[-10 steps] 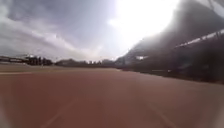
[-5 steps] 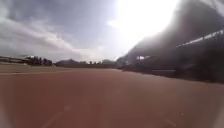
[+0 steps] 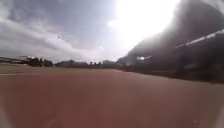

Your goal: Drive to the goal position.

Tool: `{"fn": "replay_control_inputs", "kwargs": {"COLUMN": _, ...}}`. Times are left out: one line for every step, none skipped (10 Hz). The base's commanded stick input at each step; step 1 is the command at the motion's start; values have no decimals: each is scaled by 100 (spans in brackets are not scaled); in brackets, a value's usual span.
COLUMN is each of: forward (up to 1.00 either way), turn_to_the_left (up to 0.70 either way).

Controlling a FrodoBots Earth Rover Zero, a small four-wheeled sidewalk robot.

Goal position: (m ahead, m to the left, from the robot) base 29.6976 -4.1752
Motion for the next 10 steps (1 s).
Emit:
{"fn": "replay_control_inputs", "kwargs": {"forward": 70, "turn_to_the_left": 0}}
{"fn": "replay_control_inputs", "kwargs": {"forward": 70, "turn_to_the_left": 0}}
{"fn": "replay_control_inputs", "kwargs": {"forward": 70, "turn_to_the_left": 0}}
{"fn": "replay_control_inputs", "kwargs": {"forward": 70, "turn_to_the_left": 0}}
{"fn": "replay_control_inputs", "kwargs": {"forward": 70, "turn_to_the_left": 0}}
{"fn": "replay_control_inputs", "kwargs": {"forward": 70, "turn_to_the_left": 0}}
{"fn": "replay_control_inputs", "kwargs": {"forward": 70, "turn_to_the_left": 0}}
{"fn": "replay_control_inputs", "kwargs": {"forward": 70, "turn_to_the_left": 0}}
{"fn": "replay_control_inputs", "kwargs": {"forward": 70, "turn_to_the_left": 0}}
{"fn": "replay_control_inputs", "kwargs": {"forward": 70, "turn_to_the_left": 0}}
